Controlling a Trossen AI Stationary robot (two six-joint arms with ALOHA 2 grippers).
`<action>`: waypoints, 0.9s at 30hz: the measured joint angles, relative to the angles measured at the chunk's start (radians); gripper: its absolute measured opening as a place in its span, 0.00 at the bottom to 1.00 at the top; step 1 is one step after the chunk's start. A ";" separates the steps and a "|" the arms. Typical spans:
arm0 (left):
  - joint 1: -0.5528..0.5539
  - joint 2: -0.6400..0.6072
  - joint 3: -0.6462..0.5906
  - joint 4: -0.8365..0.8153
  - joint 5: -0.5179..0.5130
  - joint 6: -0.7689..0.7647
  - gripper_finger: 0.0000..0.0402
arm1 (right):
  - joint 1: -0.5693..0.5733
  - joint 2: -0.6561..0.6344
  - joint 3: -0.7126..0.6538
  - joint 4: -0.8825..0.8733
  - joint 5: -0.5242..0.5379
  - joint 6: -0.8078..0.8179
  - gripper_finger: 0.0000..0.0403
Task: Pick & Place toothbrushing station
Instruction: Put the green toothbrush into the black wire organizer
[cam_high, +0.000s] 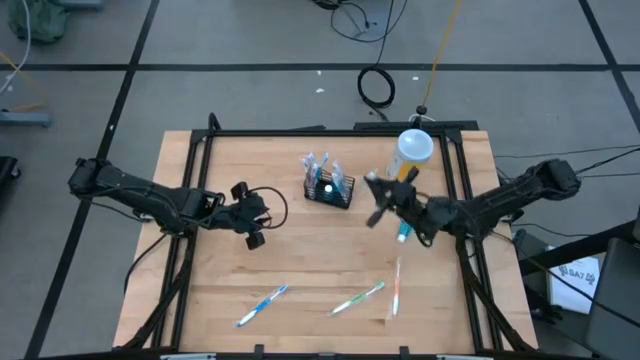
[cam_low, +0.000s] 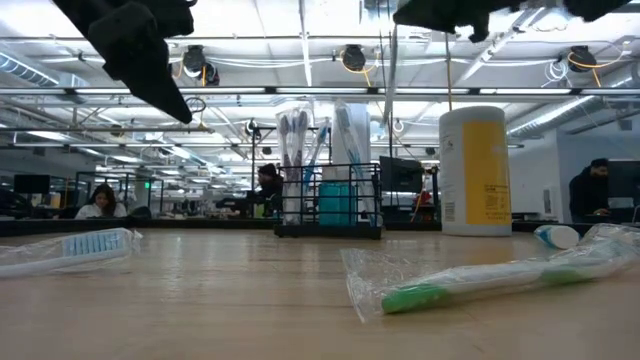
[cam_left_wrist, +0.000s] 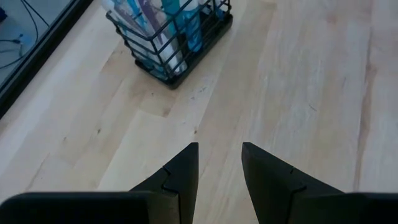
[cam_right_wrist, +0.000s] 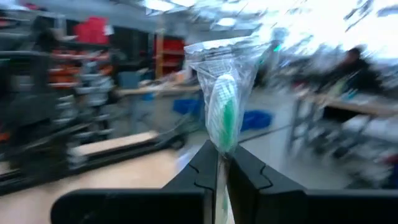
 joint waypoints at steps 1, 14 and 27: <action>0.000 0.000 0.000 0.001 0.000 0.000 0.32 | -0.026 0.015 0.000 0.042 -0.001 -0.046 0.03; 0.000 0.000 0.000 0.003 0.002 0.015 0.32 | -0.285 0.200 0.000 0.044 -0.183 0.159 0.03; 0.000 0.000 0.000 0.002 0.002 0.022 0.32 | -0.274 0.154 0.000 0.090 -0.186 0.184 0.03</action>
